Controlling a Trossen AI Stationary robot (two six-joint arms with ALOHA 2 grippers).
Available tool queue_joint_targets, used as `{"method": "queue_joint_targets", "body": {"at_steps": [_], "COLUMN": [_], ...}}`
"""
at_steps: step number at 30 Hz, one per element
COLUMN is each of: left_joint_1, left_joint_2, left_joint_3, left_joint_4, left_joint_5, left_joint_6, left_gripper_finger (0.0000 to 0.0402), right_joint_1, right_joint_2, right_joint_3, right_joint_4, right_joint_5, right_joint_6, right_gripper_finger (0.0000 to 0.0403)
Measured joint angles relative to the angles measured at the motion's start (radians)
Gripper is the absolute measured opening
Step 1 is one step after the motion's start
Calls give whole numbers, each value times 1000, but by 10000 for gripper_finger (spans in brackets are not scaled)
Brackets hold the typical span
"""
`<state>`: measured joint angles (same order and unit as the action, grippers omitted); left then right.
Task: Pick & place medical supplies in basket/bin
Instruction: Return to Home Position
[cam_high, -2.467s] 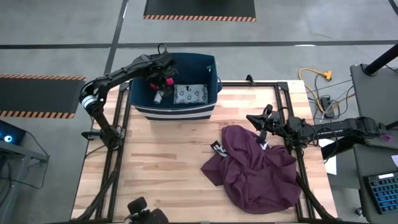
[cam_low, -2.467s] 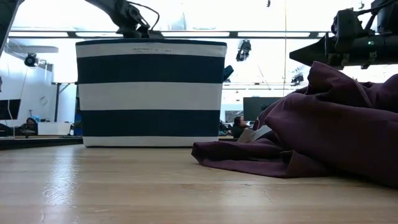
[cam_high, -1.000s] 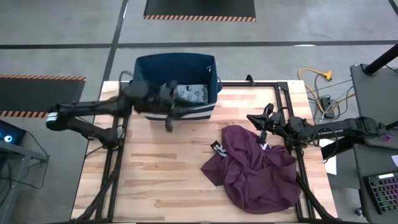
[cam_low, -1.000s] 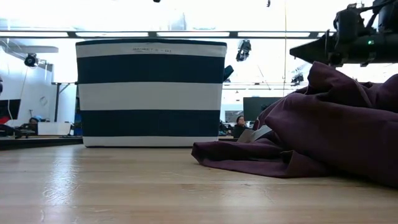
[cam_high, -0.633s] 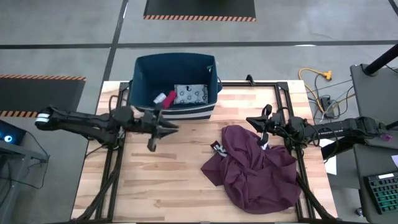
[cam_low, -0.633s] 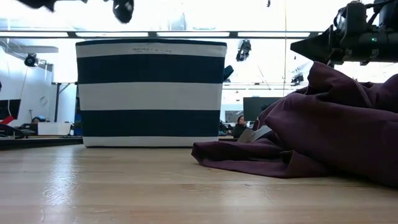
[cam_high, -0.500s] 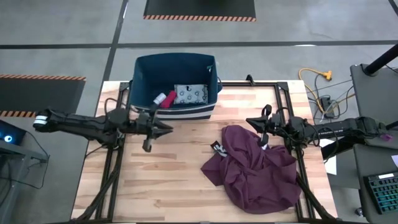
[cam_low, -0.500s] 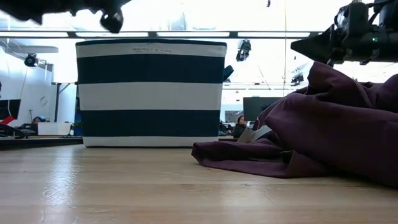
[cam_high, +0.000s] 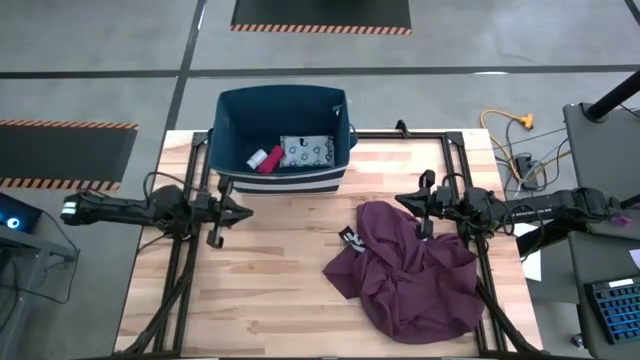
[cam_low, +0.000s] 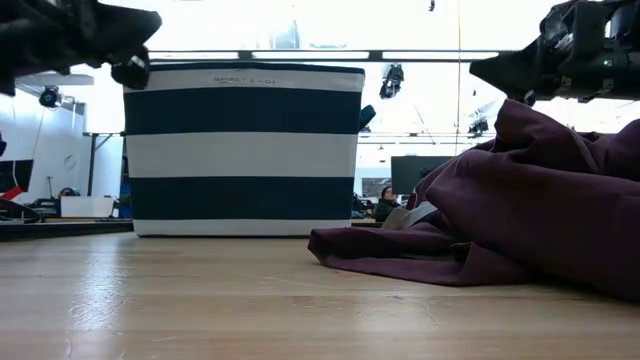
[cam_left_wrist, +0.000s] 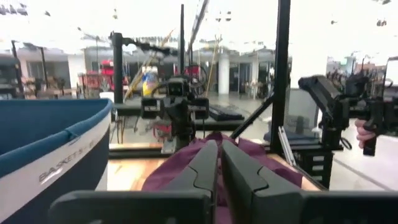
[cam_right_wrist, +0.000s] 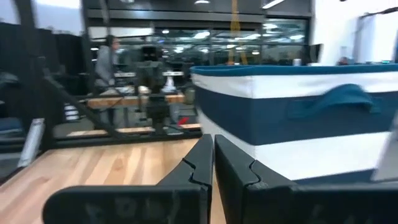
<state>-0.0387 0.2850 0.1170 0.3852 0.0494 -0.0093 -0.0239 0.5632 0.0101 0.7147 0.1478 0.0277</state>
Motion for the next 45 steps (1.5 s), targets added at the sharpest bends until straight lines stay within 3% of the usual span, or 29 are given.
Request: {"method": "queue_joint_targets", "body": {"at_steps": [5, 12, 16, 23, 29, 39, 45], "left_joint_1": [0, 0, 0, 0, 0, 1, 1], "left_joint_2": [-114, -220, -237, -248, -251, -279, -281], "left_joint_3": [-85, -107, -107, -107, -107, -107, -107], "left_joint_4": [10, -126, -175, -198, -256, -362, -348], "left_joint_5": [0, -1, -1, -3, -4, -50, -52], "left_joint_6": [0, 27, -5, -39, -85, -88, -80], "left_gripper_finger": [1, 1, 1, 1, 1, 1, 1], "right_joint_1": [0, 0, 0, 0, 0, 0, 0], "right_joint_2": [0, 0, 0, -7, -97, -359, -454], "right_joint_3": [0, 0, 1, 14, 14, 19, 19], "right_joint_4": [0, -5, -89, -160, -270, -528, -548], "right_joint_5": [-97, -106, -129, -162, -253, -250, -198], "right_joint_6": [44, 82, 159, 95, 103, 153, 62], "right_gripper_finger": [9, 9, 9, 8, 8, 8, 8]}}
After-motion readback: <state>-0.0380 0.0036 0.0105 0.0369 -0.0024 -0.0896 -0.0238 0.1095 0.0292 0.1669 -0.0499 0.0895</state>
